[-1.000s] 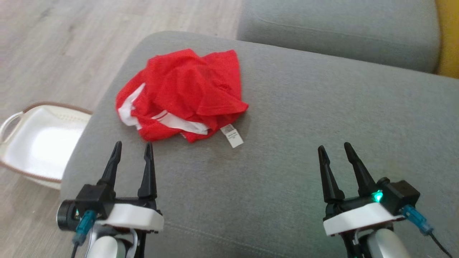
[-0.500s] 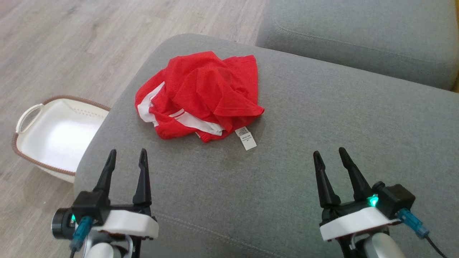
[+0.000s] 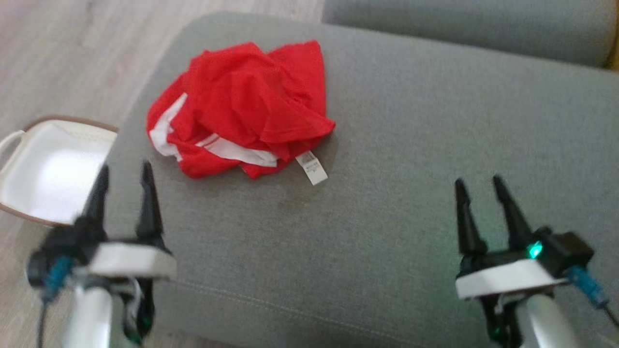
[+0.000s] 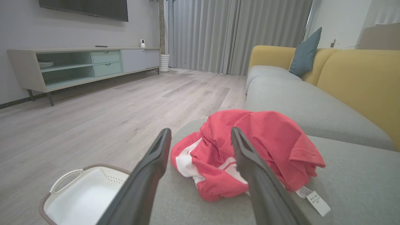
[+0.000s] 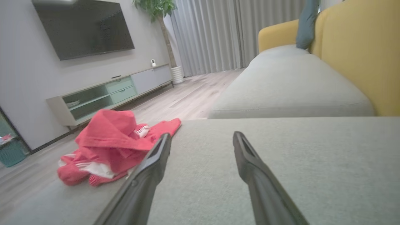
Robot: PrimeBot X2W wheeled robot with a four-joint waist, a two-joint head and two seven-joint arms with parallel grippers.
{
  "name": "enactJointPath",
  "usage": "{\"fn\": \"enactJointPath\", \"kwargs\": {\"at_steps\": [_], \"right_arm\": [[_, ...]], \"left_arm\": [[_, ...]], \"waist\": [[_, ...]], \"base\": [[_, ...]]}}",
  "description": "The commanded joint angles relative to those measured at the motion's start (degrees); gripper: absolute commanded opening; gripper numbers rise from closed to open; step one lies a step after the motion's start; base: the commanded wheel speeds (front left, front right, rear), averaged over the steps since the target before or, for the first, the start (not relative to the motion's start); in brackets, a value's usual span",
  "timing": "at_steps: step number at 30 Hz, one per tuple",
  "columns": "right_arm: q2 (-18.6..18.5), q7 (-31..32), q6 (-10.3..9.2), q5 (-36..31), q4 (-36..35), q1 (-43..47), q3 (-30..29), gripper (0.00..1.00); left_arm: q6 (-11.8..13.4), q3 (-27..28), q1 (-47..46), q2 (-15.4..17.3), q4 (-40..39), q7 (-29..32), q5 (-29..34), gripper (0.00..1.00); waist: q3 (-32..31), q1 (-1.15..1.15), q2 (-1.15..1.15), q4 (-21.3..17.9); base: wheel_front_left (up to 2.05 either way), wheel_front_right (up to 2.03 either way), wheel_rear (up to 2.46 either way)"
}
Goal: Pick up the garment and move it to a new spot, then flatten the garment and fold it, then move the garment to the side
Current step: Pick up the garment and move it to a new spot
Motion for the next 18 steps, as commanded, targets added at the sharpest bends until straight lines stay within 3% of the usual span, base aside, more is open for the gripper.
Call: {"fn": "enactJointPath", "kwargs": {"at_steps": [1,5,10,18], "right_arm": [[-0.4,-0.6,0.24,-0.6,-2.6,-3.5,0.6,1.00],[-0.4,-0.6,0.24,-2.8,-4.7,-5.2,-2.5,1.00],[-0.4,-0.6,0.24,-5.0,-7.7,-6.9,-7.0,1.00],[-0.4,0.6,0.24,-6.8,-11.5,-8.2,-7.9,1.00]], "left_arm": [[-0.4,2.6,-4.7,1.3,-1.4,-0.5,-0.5,1.00],[-3.3,4.5,-11.9,4.5,4.2,-0.4,-2.4,1.00],[-5.9,4.5,-24.3,9.4,13.6,8.6,-5.3,1.00],[-7.8,0.8,-38.2,15.0,26.7,21.7,-9.0,1.00]], "waist": [[2.9,0.00,0.00,-1.7],[7.5,0.00,0.00,-3.6],[13.3,0.00,0.00,-5.5],[18.4,0.00,0.00,-7.3]], "base": [[0.00,0.00,0.00],[0.00,0.00,0.00],[0.00,0.00,0.00],[0.00,0.00,0.00]]}}
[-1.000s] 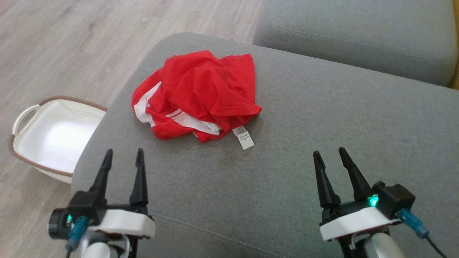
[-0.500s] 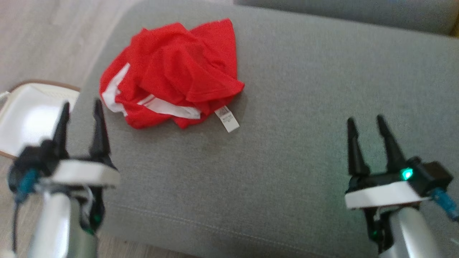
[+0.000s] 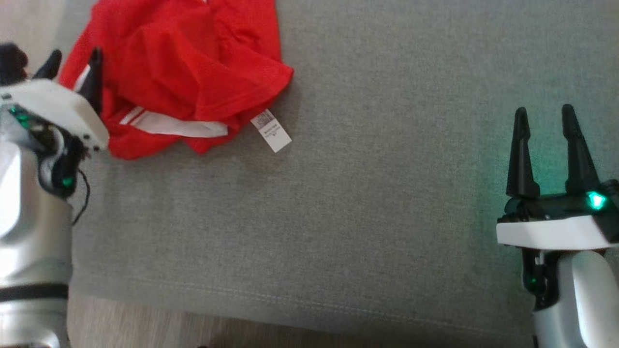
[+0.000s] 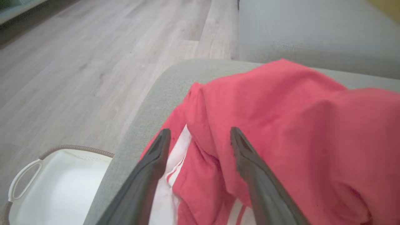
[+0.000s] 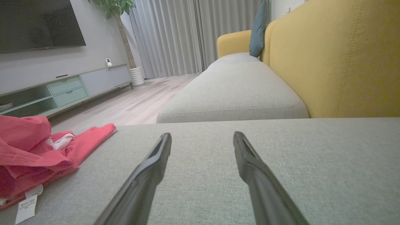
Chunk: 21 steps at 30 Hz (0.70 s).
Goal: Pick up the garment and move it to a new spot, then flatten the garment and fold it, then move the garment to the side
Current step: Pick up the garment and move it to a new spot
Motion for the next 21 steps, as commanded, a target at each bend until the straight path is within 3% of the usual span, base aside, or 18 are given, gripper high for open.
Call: {"fn": "enactJointPath", "kwargs": {"at_steps": [1,12,13,14,21], "right_arm": [[-0.3,0.5,0.24,-0.6,-2.7,-1.1,1.3,1.00],[-0.3,1.7,0.24,-1.5,-5.5,-1.3,2.0,1.00],[-0.3,1.8,0.24,-1.5,-5.6,-1.3,2.0,1.00],[-0.3,1.8,0.24,-1.6,-5.7,-1.3,2.0,1.00],[-0.3,1.9,0.24,-1.3,-5.1,-1.3,2.2,1.00]], "left_arm": [[-0.2,0.5,-3.9,3.9,0.5,1.2,-0.9,1.00],[-0.4,-6.9,-12.6,6.1,11.6,1.6,-4.5,1.00],[-0.4,-7.5,-13.0,6.2,12.3,1.4,-5.0,0.36],[-0.4,-8.1,-13.3,6.3,13.0,1.0,-5.5,0.00],[-0.3,-8.3,-15.4,7.0,15.2,-6.8,-5.9,0.00]], "waist": [[2.2,-0.02,0.00,-1.2],[5.0,-0.02,0.00,-2.0],[5.0,-0.02,0.00,-2.0],[5.0,-0.02,0.00,-2.0],[3.7,-0.02,0.00,-1.7]], "base": [[0.00,0.00,0.00],[0.00,0.00,0.00],[0.00,0.00,0.00],[0.00,0.00,0.00],[0.00,0.00,0.00]]}}
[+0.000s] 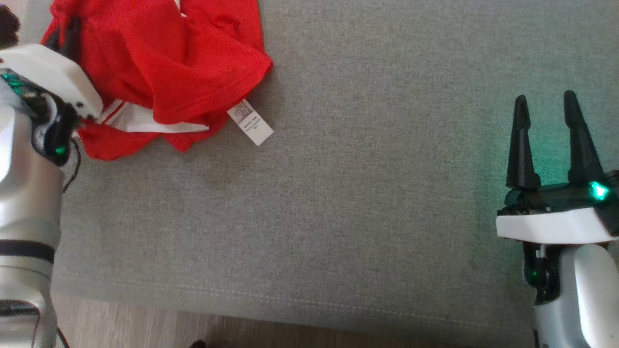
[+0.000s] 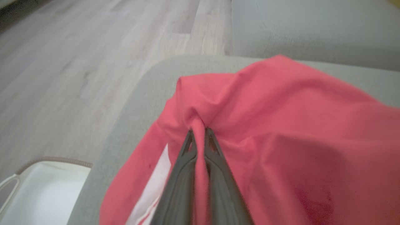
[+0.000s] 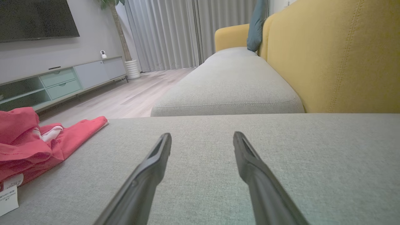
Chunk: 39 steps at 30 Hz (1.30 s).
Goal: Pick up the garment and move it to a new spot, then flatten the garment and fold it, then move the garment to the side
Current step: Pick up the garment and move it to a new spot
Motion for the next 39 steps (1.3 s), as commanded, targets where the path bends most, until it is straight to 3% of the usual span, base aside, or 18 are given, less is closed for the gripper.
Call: {"fn": "enactJointPath", "kwargs": {"at_steps": [1,8,14,25,34,39], "right_arm": [[-0.3,-0.2,0.24,0.1,-1.6,-0.4,1.8,1.00],[-0.3,-1.3,0.24,2.0,1.2,-0.1,2.8,1.00],[-0.3,-2.3,0.24,4.4,3.9,0.5,3.7,1.00],[-0.3,-2.9,0.24,7.8,6.2,1.5,5.6,1.00],[-0.3,-2.9,0.24,9.0,4.7,1.3,5.6,1.00],[-0.3,-2.9,0.24,9.4,4.0,0.3,5.8,1.00]], "left_arm": [[0.2,1.9,-3.0,4.3,-1.3,-1.6,0.3,0.00],[1.6,2.2,-5.2,5.0,-4.2,-10.0,1.3,0.00],[3.5,2.1,-5.7,5.0,-11.7,-12.0,2.0,0.00],[6.5,0.7,-0.4,2.7,-31.8,-5.6,0.5,0.00],[10.3,-1.9,5.0,-2.8,-46.0,0.3,-1.9,0.00],[11.8,-3.5,6.5,-5.9,-49.1,0.9,-2.6,0.00]], "waist": [[-0.8,0.00,0.00,0.2],[-5.9,0.00,0.00,0.0],[-10.9,0.00,0.00,-0.8],[-17.7,0.00,0.00,-4.1],[-18.2,0.00,0.00,-9.3],[-16.9,0.00,0.00,-12.3]], "base": [[0.00,0.00,0.00],[0.00,0.00,0.00],[0.00,0.00,0.00],[0.00,0.00,0.00],[0.00,0.00,0.00],[0.00,0.00,0.00]]}}
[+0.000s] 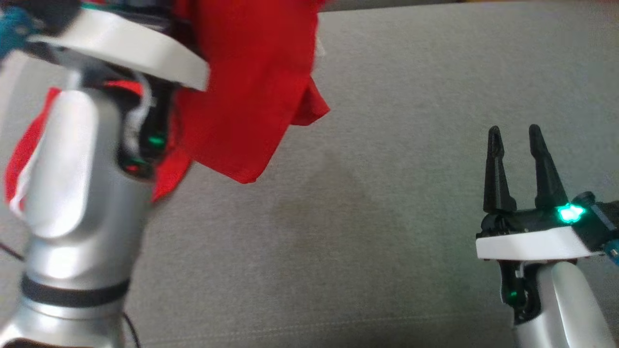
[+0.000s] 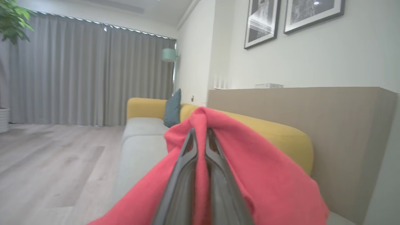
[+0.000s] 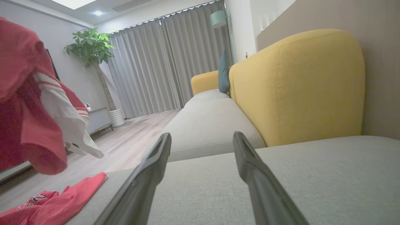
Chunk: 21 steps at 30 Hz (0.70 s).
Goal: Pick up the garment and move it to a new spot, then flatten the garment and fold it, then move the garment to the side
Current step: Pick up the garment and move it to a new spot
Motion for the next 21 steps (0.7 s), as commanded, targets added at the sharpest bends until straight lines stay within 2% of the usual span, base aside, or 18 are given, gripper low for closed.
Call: {"fn": "enactJointPath", "kwargs": {"at_steps": [1,7,14,15,16,19,21], "right_arm": [[-0.3,-0.6,0.24,0.5,-2.4,-2.3,1.5,1.00],[-0.3,-0.6,0.24,1.3,-3.7,-3.8,1.5,1.00],[-0.3,-0.6,0.24,2.6,-4.7,-5.7,2.3,1.00],[-0.3,-0.6,0.24,2.8,-4.9,-5.8,2.4,1.00],[-0.3,-0.6,0.24,2.9,-5.0,-5.9,2.4,1.00],[-0.3,-0.6,0.24,3.0,-5.5,-6.1,2.3,1.00],[-0.3,-0.6,0.24,2.5,-5.7,-5.9,1.8,1.00]], "left_arm": [[0.5,1.0,-1.4,0.6,-2.3,0.2,-0.3,0.00],[1.1,-4.1,-0.2,-4.0,-0.1,0.6,-0.2,0.00],[2.4,-7.2,-1.3,-6.7,10.9,-3.0,-0.7,0.00],[2.6,-7.6,-1.7,-6.9,13.2,-3.4,-0.5,0.47],[2.7,-7.9,-2.1,-6.9,15.6,-3.8,-0.4,1.00],[3.3,-6.9,-4.0,-7.1,23.5,-7.9,-0.5,1.00],[2.7,-6.5,-4.6,-7.2,25.7,-10.1,-1.1,1.00]], "waist": [[1.3,0.01,0.00,-2.3],[4.2,0.01,0.00,-7.5],[7.3,0.01,0.00,-13.2],[7.6,0.01,0.00,-13.7],[7.9,0.01,0.00,-14.2],[8.8,0.01,0.00,-14.8],[9.0,0.01,0.00,-14.0]], "base": [[0.00,0.00,0.00],[0.00,0.00,0.00],[0.00,0.00,0.00],[0.00,0.00,0.00],[0.00,0.00,0.00],[0.00,0.00,0.00],[0.00,0.00,0.00]]}}
